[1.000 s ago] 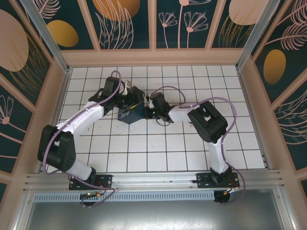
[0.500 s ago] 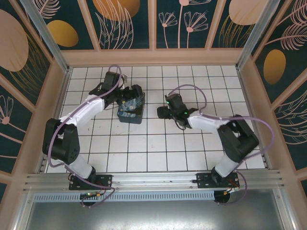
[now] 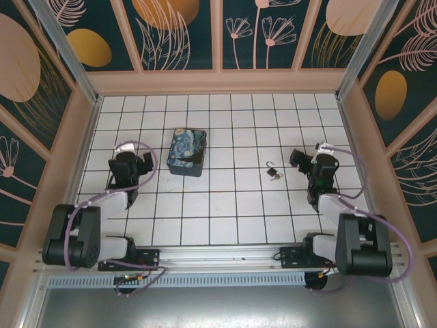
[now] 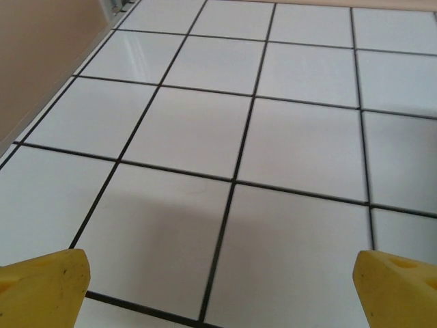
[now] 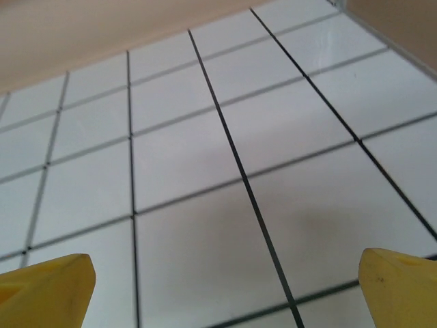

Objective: Unlock a padlock with a key

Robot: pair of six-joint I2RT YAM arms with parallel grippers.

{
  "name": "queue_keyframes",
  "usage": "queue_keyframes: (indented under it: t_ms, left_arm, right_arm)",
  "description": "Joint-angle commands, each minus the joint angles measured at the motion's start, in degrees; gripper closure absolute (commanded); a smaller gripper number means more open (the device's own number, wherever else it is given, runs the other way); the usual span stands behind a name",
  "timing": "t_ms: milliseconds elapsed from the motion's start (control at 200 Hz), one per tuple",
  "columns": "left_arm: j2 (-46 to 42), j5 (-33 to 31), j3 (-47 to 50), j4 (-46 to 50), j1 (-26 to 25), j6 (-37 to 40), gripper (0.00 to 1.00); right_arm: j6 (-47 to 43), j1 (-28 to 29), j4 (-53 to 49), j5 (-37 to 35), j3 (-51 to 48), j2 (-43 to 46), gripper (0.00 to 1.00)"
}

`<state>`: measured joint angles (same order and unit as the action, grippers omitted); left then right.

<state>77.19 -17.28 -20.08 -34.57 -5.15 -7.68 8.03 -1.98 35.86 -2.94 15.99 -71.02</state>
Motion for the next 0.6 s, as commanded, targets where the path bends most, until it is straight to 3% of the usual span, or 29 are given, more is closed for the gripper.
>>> queue_keyframes:
  t_ms: [0,60,135,185,245,300,596]
  left_arm:
    - [3.14,-0.64,3.12,-27.18,1.08,3.75,0.03]
    - [6.18,2.75,3.57,-29.35,3.10,2.40,0.05]
    - [11.25,4.11,7.90,-43.57,3.83,2.18,0.05]
    - [9.30,5.70,6.44,-37.38,3.82,2.70,0.02]
    - [10.47,5.90,6.79,-39.88,3.83,2.83,0.01]
    - [9.80,5.77,6.95,-38.85,3.83,2.94,0.01]
    - [10.24,7.79,5.94,-37.53,3.87,3.62,0.01]
  right_arm:
    - [-3.26,-0.46,22.20,0.80,-3.28,-4.47,0.01]
    - [-6.48,-0.40,33.37,3.23,-5.45,-7.74,0.01]
    - [-6.38,-1.45,40.65,6.75,-5.97,-14.32,0.01]
    - [-6.76,-0.94,52.17,6.89,-7.89,-20.47,0.01]
    - [-6.05,-1.27,44.53,5.77,-7.44,-16.94,0.01]
    - [-5.91,-1.27,48.37,5.63,-7.35,-18.93,0.01]
    - [-6.44,-1.29,40.06,7.29,-3.64,-18.40,0.01]
